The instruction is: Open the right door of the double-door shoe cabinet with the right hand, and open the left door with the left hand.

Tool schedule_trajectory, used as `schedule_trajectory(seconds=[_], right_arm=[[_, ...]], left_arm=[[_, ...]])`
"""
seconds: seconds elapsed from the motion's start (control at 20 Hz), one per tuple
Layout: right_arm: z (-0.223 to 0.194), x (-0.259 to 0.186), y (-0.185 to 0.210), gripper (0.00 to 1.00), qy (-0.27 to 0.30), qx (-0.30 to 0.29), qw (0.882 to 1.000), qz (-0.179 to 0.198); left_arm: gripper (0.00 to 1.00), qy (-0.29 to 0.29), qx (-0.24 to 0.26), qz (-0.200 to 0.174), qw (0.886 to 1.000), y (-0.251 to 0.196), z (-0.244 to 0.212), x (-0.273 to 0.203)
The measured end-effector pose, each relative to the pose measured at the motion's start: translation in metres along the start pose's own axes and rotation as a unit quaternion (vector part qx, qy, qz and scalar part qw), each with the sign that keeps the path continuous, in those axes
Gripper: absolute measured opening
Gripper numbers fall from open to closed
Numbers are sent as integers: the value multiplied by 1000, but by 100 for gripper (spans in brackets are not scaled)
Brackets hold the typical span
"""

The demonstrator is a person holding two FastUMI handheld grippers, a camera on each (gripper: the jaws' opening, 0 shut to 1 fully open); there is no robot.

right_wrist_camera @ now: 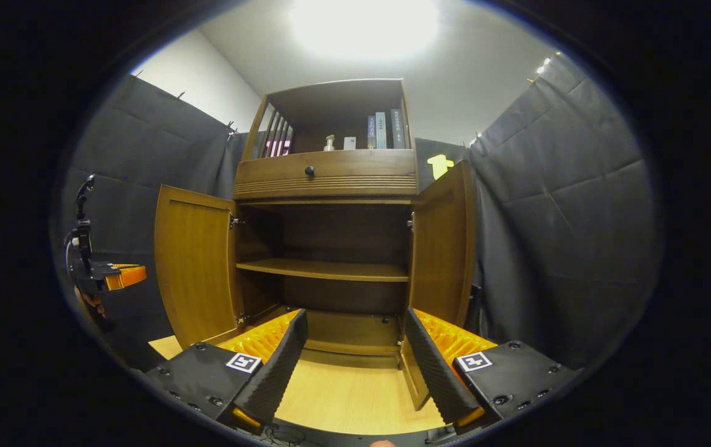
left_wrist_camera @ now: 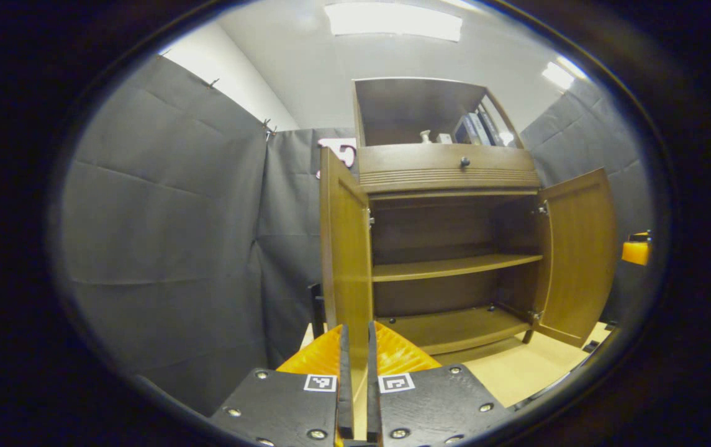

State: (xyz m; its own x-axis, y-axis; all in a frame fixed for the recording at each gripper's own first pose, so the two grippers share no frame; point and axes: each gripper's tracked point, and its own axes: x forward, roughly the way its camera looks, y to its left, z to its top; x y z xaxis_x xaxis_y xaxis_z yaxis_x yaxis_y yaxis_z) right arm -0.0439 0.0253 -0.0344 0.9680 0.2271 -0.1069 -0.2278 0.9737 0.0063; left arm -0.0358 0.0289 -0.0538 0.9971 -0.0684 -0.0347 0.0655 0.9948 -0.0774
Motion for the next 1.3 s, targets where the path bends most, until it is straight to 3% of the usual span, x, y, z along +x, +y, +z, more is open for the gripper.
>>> schedule_trajectory(seconds=[0.1, 0.2, 0.25, 0.9, 0.95, 1.0, 1.2, 1.25, 1.3], right_arm=[[3, -10, -9, 99, -2, 6, 1000, -6], [6, -20, -18, 94, -3, 10, 1000, -15], [6, -24, -22, 99, -4, 11, 1000, -19], [7, -47, -45, 94, -5, 24, 999, -43], [6, -48, -45, 98, -5, 26, 999, -42], [7, -48, -45, 94, -5, 26, 999, -42], [8, -49, -47, 98, -5, 24, 999, -45], [7, -49, -48, 98, -5, 24, 999, -46], [7, -49, -49, 99, -5, 23, 999, -47]], left_arm=[[12, -3, -2, -4, 1000, -11, 7, -14], [12, -7, 1, -7, 1000, -18, 15, -28], [12, -8, 3, -8, 1000, -21, 17, -35], [12, -11, 13, 7, 1000, -22, 23, -73], [20, -10, 13, 6, 1000, -22, 23, -73], [29, -10, 14, 9, 1000, -21, 23, -73], [63, -14, 12, 12, 1000, -23, 24, -72], [60, -15, 11, 13, 1000, -23, 26, -71], [73, -18, 11, 18, 1000, -21, 26, -71]])
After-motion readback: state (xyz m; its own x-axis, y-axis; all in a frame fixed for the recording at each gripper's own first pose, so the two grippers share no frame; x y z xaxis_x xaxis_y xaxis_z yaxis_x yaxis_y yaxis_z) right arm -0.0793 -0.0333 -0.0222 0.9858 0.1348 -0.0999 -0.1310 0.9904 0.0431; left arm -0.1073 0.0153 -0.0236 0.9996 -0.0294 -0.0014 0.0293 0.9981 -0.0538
